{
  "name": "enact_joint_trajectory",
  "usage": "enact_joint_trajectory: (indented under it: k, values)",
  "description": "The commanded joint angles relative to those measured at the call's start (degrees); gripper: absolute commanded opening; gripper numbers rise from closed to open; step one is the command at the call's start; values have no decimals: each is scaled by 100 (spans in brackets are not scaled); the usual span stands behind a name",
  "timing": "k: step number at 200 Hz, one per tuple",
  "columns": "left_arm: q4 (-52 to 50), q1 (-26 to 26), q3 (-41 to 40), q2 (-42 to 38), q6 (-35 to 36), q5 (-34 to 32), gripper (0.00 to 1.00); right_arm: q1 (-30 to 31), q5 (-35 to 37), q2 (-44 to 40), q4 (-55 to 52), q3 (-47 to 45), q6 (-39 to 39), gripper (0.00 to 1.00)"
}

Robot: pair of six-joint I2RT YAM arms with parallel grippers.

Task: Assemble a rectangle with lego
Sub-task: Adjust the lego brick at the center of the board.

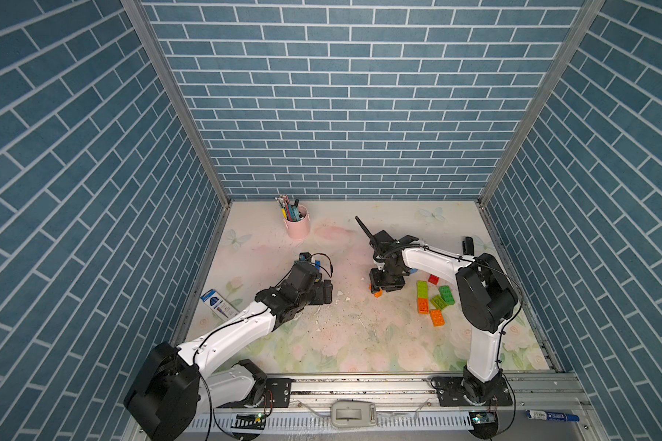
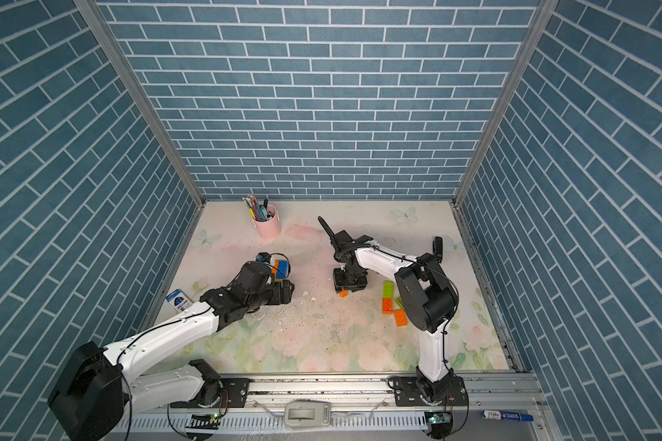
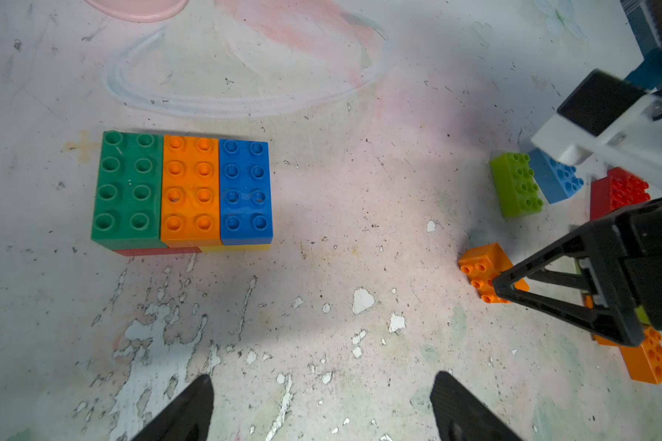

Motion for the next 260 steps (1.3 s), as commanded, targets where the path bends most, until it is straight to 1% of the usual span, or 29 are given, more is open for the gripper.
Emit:
enact_joint_trajectory:
  k: [1, 41, 82, 97, 112, 129, 140, 151, 168, 178, 187, 205, 216, 260]
  values:
    - [28, 4, 15, -67, -18, -108, 90, 216, 587, -7, -456, 300, -178, 54]
    - [287, -86, -239, -158, 19, -80, 88, 226, 621, 462, -470, 635, -279, 51]
    - [412, -265, -252, -84, 221, -58, 85, 227, 634, 840, -660, 877, -556, 43]
    - [493, -325, -273, -59, 250, -89, 84, 227, 653, 875, -658, 880, -618, 37]
    - [606, -369, -328, -73, 316, -72, 81, 227, 573, 774, -634, 904, -632, 28]
    - [864, -528, -414, -57, 466, -32, 79, 126, 185, 381, -377, 767, -480, 21]
    - [991, -673, -382, 8, 495, 22, 80, -37, -390, -9, 50, 504, -212, 19]
    - [1125, -831, -294, 131, 352, 146, 85, -256, -965, -488, 697, 85, 199, 19]
    - [1592, -1000, -253, 377, -210, 392, 91, -455, -1661, -1142, 2082, -760, 1336, 19]
    - [1825, -1063, -249, 543, -548, 466, 91, -503, -1863, -1381, 2875, -1191, 2024, 19]
    - [2076, -1105, -251, 697, -795, 543, 91, -499, -1894, -1529, 3485, -1493, 2578, 19]
    - [2478, -1186, -156, 988, -1101, 714, 88, -456, -1978, -1683, 4427, -1969, 3444, 19]
    - [2570, -1249, -52, 1110, -1153, 765, 87, -392, -1917, -1733, 4619, -2083, 3635, 18]
    - [2937, -1221, 16, 1284, -1334, 907, 82, -156, -1947, -1740, 4675, -2109, 3656, 18]
